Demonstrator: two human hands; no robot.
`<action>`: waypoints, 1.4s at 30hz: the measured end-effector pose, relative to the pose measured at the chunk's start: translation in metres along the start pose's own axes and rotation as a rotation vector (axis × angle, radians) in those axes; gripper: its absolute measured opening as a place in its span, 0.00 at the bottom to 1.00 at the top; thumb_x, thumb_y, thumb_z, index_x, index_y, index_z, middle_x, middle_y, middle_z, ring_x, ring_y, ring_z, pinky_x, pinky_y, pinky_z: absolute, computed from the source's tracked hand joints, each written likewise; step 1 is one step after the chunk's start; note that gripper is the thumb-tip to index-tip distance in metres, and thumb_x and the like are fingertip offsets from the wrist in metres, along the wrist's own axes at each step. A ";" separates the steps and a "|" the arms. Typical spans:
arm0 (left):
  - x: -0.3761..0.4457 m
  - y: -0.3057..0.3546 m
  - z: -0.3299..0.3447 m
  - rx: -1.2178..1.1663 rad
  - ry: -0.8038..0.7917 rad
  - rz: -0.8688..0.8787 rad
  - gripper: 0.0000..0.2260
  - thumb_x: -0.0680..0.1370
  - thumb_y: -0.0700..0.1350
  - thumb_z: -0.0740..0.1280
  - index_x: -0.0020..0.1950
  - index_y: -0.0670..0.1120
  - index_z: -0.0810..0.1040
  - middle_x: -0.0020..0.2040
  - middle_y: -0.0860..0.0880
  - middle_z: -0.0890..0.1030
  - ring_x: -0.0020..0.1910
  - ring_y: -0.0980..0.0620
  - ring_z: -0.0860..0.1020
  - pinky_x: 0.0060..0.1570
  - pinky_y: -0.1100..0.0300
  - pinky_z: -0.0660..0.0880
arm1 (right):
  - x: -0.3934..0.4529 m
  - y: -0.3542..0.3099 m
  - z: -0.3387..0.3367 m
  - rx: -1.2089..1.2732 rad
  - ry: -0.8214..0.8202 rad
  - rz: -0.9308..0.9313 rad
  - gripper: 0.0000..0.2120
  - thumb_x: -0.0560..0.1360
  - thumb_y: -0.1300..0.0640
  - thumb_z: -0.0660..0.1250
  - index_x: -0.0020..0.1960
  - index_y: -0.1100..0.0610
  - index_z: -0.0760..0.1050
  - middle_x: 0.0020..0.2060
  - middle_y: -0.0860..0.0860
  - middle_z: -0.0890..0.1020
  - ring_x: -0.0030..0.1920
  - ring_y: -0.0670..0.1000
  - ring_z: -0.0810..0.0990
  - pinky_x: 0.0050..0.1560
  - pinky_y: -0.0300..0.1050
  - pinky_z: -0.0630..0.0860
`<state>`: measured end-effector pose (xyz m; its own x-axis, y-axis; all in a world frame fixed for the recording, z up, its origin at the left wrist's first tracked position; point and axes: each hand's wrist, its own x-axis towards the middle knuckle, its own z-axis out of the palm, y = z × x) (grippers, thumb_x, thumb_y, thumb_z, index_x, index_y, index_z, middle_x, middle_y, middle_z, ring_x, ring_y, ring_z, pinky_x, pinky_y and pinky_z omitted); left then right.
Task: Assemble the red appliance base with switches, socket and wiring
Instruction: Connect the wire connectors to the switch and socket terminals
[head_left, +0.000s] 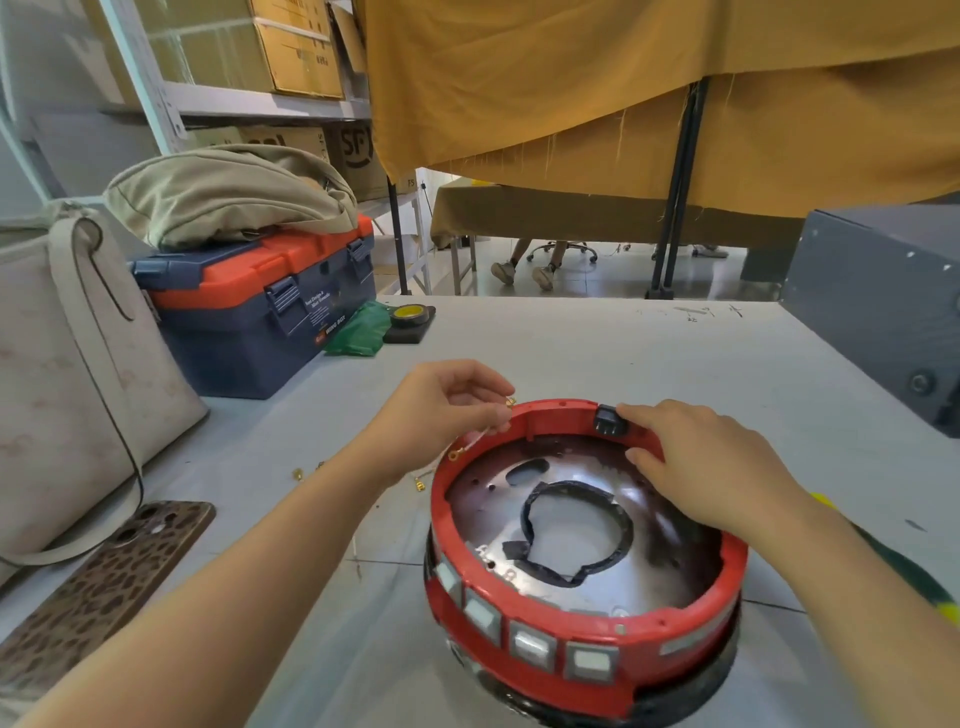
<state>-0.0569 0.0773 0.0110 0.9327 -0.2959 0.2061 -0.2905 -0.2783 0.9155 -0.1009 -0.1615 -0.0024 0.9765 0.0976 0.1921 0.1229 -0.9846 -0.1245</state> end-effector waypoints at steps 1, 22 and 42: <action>-0.001 0.002 0.002 0.034 -0.018 -0.002 0.07 0.71 0.36 0.72 0.46 0.45 0.81 0.36 0.48 0.84 0.36 0.55 0.81 0.37 0.67 0.75 | -0.002 0.000 -0.002 0.025 -0.006 0.000 0.19 0.79 0.49 0.58 0.69 0.41 0.65 0.58 0.48 0.76 0.58 0.56 0.75 0.52 0.50 0.74; 0.001 0.011 0.042 0.273 -0.160 0.039 0.03 0.72 0.42 0.72 0.39 0.48 0.82 0.29 0.54 0.80 0.28 0.60 0.74 0.31 0.71 0.70 | 0.020 0.010 -0.002 0.472 -0.106 -0.004 0.20 0.78 0.49 0.64 0.68 0.51 0.71 0.63 0.48 0.77 0.62 0.49 0.75 0.62 0.41 0.69; 0.024 0.025 0.070 0.548 -0.357 0.069 0.02 0.71 0.42 0.71 0.40 0.48 0.83 0.33 0.52 0.82 0.31 0.60 0.75 0.37 0.65 0.72 | 0.015 0.012 0.022 1.196 -0.152 0.290 0.07 0.77 0.55 0.65 0.52 0.54 0.80 0.48 0.53 0.84 0.50 0.52 0.81 0.55 0.46 0.77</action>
<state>-0.0566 -0.0013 0.0147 0.8072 -0.5886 0.0446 -0.5022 -0.6451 0.5759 -0.0808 -0.1684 -0.0226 0.9954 -0.0068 -0.0956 -0.0946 -0.2297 -0.9686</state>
